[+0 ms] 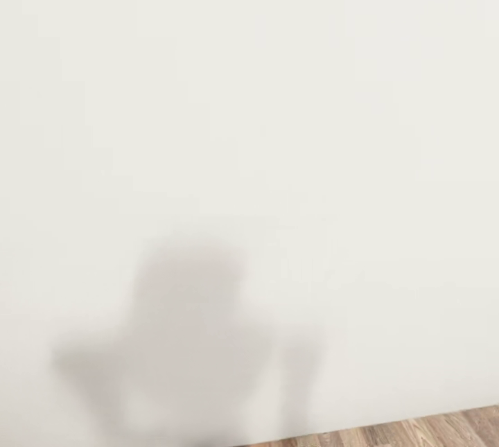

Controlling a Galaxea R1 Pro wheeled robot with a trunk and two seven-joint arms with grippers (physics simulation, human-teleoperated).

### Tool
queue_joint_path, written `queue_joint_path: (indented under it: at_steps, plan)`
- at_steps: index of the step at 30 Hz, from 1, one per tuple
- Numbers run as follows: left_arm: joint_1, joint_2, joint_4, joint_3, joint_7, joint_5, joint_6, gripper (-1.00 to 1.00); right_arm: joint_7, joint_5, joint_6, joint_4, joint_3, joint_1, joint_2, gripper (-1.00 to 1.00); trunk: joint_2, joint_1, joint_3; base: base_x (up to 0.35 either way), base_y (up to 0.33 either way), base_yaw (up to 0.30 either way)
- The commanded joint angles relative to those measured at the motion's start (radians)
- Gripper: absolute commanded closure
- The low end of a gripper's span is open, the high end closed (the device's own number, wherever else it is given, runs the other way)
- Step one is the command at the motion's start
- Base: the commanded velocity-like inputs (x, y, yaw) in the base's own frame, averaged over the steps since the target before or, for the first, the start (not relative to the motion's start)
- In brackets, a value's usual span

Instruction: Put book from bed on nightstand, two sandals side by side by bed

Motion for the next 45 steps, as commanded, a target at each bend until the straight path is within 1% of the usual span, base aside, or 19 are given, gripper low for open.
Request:
queue_joint_path:
  at_steps: [1,19,35,45]
  plan:
    - [0.0,0.0,0.0,0.0,0.0,0.0,-0.003,-1.0,0.0,0.0,-0.002,0.0,-0.002,0.0,0.0,-1.0,0.0,0.0,-0.001,0.003,0.0,-0.231]
    - [0.0,0.0,0.0,0.0,0.0,0.002,-0.002,-1.0,0.0,0.0,-0.002,0.0,-0.002,0.0,0.0,-1.0,0.0,0.0,-0.001,0.013,0.0,-0.218]
    - [0.0,0.0,0.0,0.0,0.0,0.001,-0.002,-1.0,0.0,0.0,-0.002,0.0,-0.002,0.0,0.0,-1.0,0.0,0.0,-0.001,0.285,0.0,-0.039]
    - [0.0,0.0,0.0,0.0,0.0,0.001,-0.002,-1.0,0.0,0.0,-0.002,0.0,-0.002,0.0,0.0,-1.0,0.0,0.0,-0.001,0.054,0.0,-0.165]
